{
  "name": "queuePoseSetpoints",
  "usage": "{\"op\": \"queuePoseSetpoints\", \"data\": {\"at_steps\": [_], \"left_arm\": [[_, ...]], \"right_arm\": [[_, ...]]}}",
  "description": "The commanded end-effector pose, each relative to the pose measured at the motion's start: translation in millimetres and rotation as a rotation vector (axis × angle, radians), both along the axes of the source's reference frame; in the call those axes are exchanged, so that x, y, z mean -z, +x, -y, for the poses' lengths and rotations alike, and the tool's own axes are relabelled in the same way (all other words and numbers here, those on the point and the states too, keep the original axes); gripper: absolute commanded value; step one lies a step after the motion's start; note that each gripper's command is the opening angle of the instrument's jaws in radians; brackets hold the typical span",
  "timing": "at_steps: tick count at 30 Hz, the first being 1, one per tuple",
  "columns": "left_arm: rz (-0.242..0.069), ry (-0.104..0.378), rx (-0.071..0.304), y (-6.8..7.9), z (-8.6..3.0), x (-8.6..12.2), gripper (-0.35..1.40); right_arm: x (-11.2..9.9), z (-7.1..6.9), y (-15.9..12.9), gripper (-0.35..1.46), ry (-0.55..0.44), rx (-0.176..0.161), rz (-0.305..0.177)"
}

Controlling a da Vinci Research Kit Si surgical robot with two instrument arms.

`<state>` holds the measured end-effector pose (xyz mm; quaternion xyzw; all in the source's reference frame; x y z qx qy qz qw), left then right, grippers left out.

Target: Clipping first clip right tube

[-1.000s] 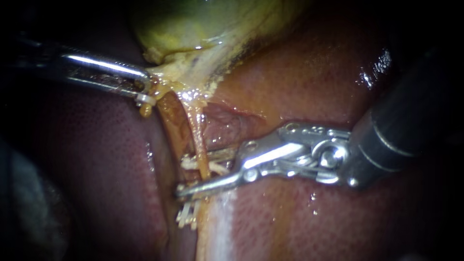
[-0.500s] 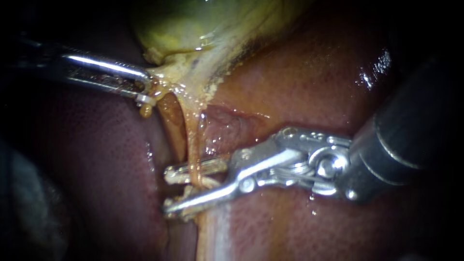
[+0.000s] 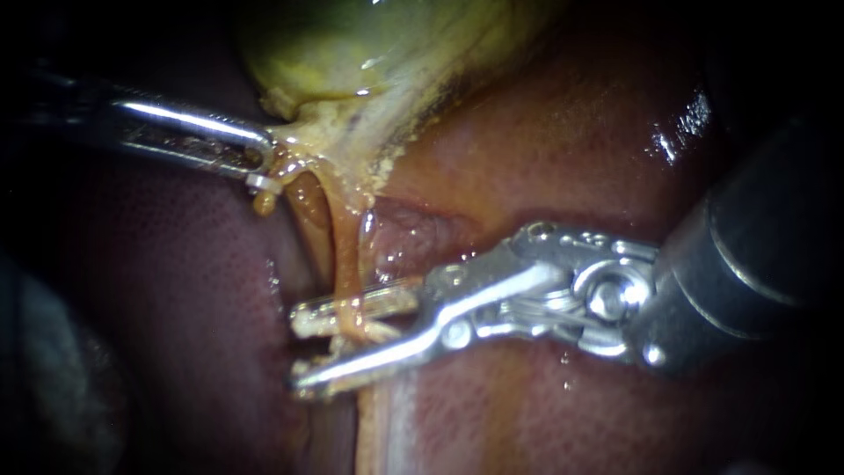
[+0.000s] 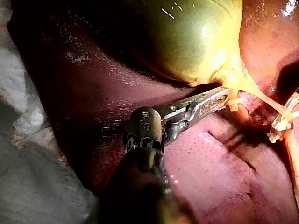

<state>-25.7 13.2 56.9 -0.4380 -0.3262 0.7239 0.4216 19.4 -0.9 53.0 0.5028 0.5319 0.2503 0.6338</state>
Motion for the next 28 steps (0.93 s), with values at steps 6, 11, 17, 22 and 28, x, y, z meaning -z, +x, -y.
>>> {"op": "queuePoseSetpoints", "data": {"at_steps": [6,11,17,22,28], "left_arm": [[0.000,0.000,0.000,0.0,0.0,0.0,-0.35],[0.000,0.000,0.000,0.0,0.0,0.0,-0.35],[0.000,0.000,0.000,0.0,0.0,0.0,-0.35],[0.000,0.000,0.000,0.0,0.0,0.0,-0.35],[0.000,0.000,-0.001,0.0,0.0,0.0,-0.35]], "right_arm": [[-0.1,-0.1,-0.2,0.09,0.030,0.002,0.010],[-0.1,-0.1,-0.5,-0.20,0.089,0.004,0.037],[-0.4,0.0,-1.3,-0.35,0.098,0.001,0.060],[-0.7,-0.2,-1.4,-0.35,0.095,0.003,0.065],[-0.9,-0.2,-1.5,-0.35,0.095,0.002,0.065]]}}
